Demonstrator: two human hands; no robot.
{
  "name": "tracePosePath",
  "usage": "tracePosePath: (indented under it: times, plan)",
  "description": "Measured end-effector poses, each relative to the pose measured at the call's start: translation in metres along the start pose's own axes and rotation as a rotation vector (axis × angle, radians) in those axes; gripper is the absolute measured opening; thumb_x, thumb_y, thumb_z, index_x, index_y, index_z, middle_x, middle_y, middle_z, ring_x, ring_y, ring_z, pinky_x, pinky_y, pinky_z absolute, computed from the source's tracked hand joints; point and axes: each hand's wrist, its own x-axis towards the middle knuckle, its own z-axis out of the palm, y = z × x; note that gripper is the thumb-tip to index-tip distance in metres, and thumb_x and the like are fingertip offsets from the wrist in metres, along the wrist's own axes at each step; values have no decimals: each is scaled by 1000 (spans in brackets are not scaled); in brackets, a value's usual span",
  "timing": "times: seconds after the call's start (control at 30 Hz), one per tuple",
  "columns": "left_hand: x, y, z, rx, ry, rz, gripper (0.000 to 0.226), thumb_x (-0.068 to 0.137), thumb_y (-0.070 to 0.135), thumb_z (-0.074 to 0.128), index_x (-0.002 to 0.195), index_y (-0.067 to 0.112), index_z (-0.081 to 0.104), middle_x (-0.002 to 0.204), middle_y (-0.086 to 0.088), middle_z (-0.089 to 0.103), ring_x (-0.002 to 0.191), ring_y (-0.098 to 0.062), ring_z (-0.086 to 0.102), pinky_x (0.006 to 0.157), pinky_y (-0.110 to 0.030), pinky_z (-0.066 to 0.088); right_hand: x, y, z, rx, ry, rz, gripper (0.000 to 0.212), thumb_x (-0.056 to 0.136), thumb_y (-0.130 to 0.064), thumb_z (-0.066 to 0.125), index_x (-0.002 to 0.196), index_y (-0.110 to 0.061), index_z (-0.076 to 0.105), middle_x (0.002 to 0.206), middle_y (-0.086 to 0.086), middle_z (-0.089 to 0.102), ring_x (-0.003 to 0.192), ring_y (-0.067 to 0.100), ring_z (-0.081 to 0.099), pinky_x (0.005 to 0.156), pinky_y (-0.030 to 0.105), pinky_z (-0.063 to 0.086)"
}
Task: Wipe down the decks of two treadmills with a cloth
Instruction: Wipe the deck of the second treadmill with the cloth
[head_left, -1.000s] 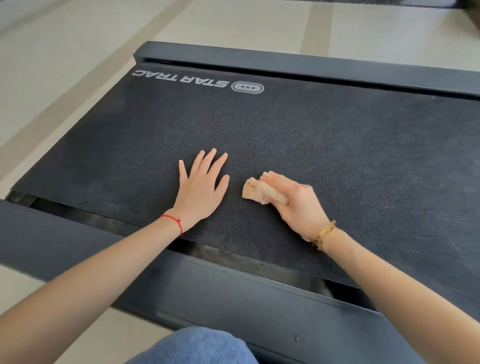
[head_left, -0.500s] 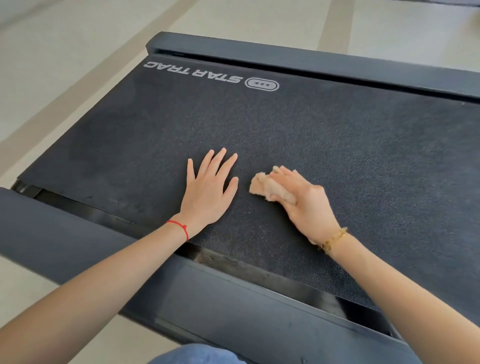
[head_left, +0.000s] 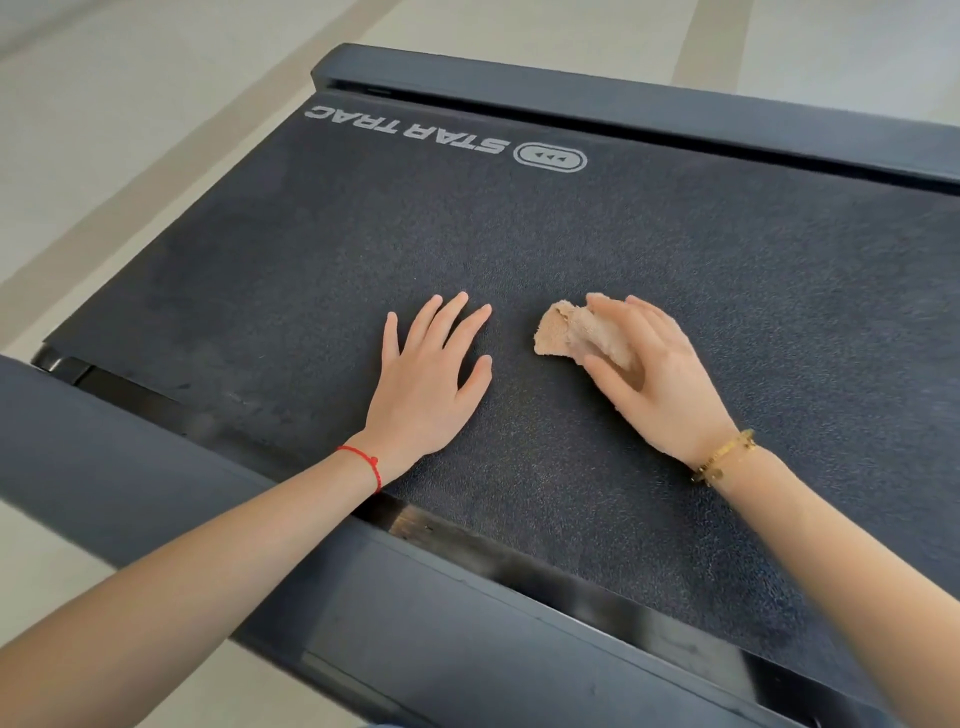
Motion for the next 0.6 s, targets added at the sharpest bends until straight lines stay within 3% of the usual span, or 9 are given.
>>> tracePosePath:
  times: [0.13,0.23,0.37,0.6]
  plan:
    - [-1,0,0,4,-1,-4,56,100,47,27,155,33,23,163,7,18,152,-15,7,122,-56,4,-19,4,-8,30,-23,-29,55,96,-21,56,148,-23,36,148,-5,39,136,13,38,114,38,33]
    - [0,2,1,13,-5,-5,56,100,46,26,155,33,22,163,7,17,152,-15,6,122,-56,4,-24,5,-8,40,-115,-64,58,98,-20,52,152,-25,29,154,-6,30,144,13,26,119,37,24]
    - [-1,2,2,20,-6,-5,56,101,45,27,155,32,22,163,6,18,152,-16,6,122,-56,4,-9,8,-3,-72,-167,-41,51,101,-25,46,149,-30,32,146,-4,38,144,21,26,120,50,16]
    - [0,3,1,25,-25,-7,57,100,46,24,155,32,20,164,7,16,152,-15,4,122,-55,4,51,19,6,-118,-141,41,43,103,-25,44,145,-25,41,140,0,47,143,28,28,121,49,13]
